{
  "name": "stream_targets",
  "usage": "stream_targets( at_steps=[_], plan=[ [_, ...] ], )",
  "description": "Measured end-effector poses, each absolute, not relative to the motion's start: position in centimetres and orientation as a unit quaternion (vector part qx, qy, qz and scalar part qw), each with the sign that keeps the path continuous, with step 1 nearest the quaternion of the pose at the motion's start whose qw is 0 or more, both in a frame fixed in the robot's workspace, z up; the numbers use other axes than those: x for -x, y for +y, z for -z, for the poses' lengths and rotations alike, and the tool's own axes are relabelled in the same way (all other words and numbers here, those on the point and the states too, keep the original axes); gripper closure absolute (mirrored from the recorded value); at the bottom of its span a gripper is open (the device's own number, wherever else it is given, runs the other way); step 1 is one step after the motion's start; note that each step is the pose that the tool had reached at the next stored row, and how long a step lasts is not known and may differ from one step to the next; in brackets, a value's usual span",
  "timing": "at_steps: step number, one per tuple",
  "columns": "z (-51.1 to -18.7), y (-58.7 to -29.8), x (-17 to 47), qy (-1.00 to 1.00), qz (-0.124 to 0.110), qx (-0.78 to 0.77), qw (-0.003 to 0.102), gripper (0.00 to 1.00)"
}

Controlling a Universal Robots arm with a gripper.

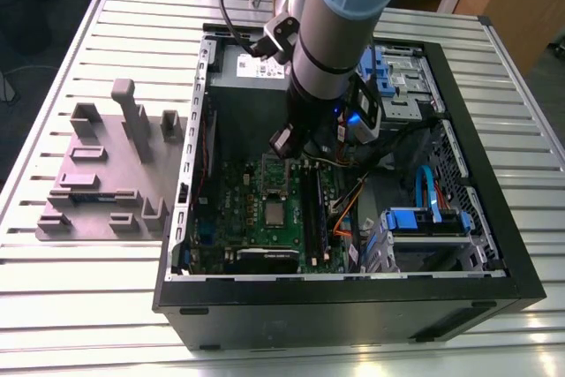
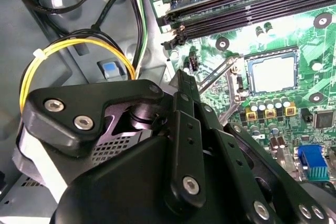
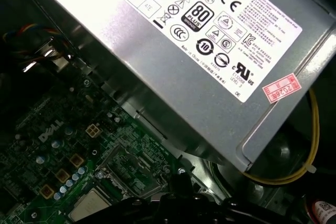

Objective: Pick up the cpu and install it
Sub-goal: 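Close the cpu cover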

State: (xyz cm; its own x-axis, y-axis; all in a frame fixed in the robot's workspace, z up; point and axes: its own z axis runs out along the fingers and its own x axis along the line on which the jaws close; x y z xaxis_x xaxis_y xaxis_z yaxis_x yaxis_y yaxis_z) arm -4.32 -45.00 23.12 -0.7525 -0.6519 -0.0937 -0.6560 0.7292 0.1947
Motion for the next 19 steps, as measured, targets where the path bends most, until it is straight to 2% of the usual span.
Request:
stream_targets(
  at_steps=[19],
  plan=[
    [-23.52, -45.01, 4.55, 0.93, -0.107, 0.352, 0.01, 0.9]
  ],
)
